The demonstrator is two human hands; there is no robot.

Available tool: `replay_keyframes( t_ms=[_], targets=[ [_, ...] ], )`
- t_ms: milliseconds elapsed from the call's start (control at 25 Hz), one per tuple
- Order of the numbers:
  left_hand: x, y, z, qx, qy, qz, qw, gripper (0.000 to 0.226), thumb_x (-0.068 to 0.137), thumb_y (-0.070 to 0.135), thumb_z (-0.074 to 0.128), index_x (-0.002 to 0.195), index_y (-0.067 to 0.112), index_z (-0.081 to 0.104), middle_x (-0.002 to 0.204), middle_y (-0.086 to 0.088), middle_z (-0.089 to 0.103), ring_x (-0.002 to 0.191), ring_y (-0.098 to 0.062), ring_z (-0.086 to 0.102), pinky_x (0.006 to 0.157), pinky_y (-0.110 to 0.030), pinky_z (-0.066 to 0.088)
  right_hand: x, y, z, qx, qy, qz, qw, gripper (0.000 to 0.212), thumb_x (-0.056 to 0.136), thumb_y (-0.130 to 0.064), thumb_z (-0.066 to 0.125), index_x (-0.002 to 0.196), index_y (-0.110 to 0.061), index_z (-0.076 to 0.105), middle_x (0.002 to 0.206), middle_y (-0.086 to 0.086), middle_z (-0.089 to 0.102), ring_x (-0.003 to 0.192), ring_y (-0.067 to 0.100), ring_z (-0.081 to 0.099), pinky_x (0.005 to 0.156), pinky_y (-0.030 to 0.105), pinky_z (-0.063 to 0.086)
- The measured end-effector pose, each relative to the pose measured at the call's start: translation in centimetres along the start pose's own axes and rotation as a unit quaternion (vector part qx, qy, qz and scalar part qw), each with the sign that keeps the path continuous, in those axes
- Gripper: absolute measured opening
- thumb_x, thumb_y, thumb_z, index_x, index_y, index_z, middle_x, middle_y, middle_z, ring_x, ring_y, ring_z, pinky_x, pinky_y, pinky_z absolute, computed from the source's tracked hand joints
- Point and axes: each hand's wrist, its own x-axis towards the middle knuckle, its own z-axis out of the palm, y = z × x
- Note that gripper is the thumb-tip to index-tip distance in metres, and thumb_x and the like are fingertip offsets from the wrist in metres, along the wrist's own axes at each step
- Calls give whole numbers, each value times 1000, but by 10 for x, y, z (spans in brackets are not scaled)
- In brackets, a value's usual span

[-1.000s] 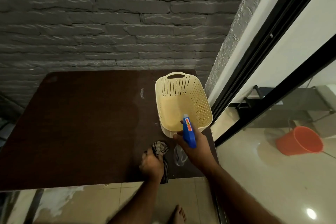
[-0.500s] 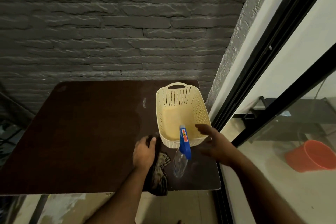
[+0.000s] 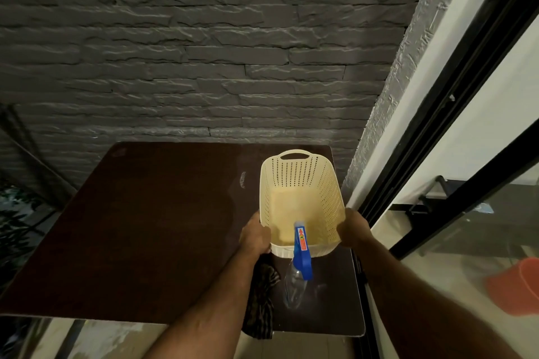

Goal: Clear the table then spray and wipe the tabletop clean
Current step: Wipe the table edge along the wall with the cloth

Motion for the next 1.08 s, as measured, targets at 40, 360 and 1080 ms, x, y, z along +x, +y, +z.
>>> replay_keyframes(
  t_ms=[40,360,1080],
  targets=[
    [-1,1,-3,-5,11,0,1000,40,88,15,46,126,27,53,120,-4,62,98,-25,63,72,-42,60,1,-2,1,7,-2,6,1000,26,87,-3,55,113,-5,58,90,6,62,80,25,66,69,43,61],
    [4,43,-101,-71,44,39,996,33,89,16,50,118,28,58,111,-2,65,85,-20,66,59,-38,61,-15,-108,-29,81,-67,-67,992,18,85,0,60,99,-11,57,102,12,64,85,27,67,68,43,61],
    [75,-30,-386,-48,81,67,993,33,90,13,48,114,33,58,95,3,66,80,-19,68,61,-39,61,-85,-349,141,98,-84,-58,990,37,81,2,61,114,-10,54,110,12,61,88,30,66,66,45,62]
  ],
)
